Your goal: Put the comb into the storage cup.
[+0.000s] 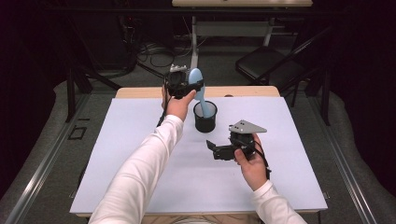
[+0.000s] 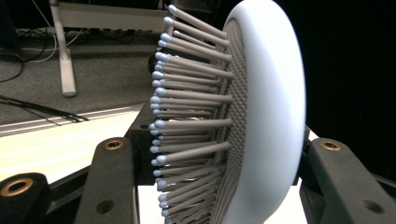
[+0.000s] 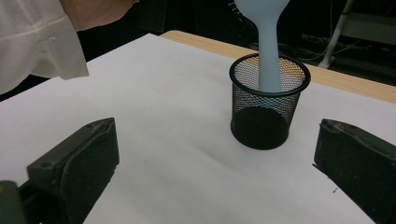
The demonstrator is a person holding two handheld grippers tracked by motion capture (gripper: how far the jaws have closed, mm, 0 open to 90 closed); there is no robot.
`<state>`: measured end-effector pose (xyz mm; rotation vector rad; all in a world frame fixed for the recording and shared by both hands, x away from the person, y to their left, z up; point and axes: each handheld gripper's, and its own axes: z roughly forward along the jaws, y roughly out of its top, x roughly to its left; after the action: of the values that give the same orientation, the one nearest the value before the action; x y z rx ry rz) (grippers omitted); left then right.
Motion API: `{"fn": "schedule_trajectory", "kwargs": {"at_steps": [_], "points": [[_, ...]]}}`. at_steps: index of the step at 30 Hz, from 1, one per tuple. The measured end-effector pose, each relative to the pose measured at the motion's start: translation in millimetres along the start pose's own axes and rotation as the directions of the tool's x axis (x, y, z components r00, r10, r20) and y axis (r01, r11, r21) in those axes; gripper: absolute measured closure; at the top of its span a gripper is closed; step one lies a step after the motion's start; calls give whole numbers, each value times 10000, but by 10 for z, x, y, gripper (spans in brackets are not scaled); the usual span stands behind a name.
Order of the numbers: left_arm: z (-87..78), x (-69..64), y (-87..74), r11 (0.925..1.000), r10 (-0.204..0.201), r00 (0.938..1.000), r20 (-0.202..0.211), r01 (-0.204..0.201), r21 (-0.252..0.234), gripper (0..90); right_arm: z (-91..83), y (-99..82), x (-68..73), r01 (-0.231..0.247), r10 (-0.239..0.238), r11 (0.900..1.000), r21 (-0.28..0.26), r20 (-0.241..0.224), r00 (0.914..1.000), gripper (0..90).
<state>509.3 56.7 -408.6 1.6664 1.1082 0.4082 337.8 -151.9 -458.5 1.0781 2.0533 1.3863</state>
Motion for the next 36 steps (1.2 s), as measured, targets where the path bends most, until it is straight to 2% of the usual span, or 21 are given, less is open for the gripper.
{"fn": "schedule_trajectory", "kwargs": {"at_steps": [20,36], "points": [[43,-11,-92,9972,627,9980,-105,-622,426,478,-3,-23,-43,-122,121,9999,67,105,9999,0],[92,-8,-131,9971,576,9982,-140,-568,515,478,-11,-28,-48,-187,186,9998,62,131,9997,0]]}}
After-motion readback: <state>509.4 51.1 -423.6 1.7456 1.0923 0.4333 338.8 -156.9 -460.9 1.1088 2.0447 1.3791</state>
